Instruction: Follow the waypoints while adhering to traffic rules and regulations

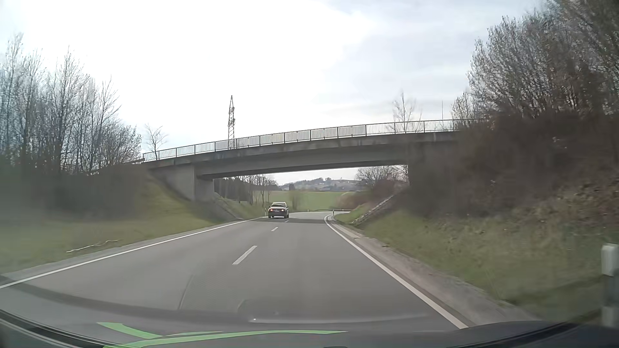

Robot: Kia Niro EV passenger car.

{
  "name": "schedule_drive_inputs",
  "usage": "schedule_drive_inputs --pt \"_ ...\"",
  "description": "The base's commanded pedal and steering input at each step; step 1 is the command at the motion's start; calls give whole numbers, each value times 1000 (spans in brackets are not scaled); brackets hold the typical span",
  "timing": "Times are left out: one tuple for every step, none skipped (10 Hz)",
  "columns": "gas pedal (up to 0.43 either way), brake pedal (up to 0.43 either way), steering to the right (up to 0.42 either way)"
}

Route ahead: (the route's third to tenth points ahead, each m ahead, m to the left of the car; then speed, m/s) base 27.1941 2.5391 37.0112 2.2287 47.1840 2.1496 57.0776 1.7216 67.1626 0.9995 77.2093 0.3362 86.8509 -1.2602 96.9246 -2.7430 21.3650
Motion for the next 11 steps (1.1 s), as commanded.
schedule_drive_inputs --pt "0 0 0" --pt "0 0 0" --pt "0 0 0" --pt "0 0 0" --pt "0 0 0" --pt "0 0 1" --pt "0 0 2" --pt "0 0 2" --pt "0 0 3" --pt "0 0 4" --pt "0 0 5"
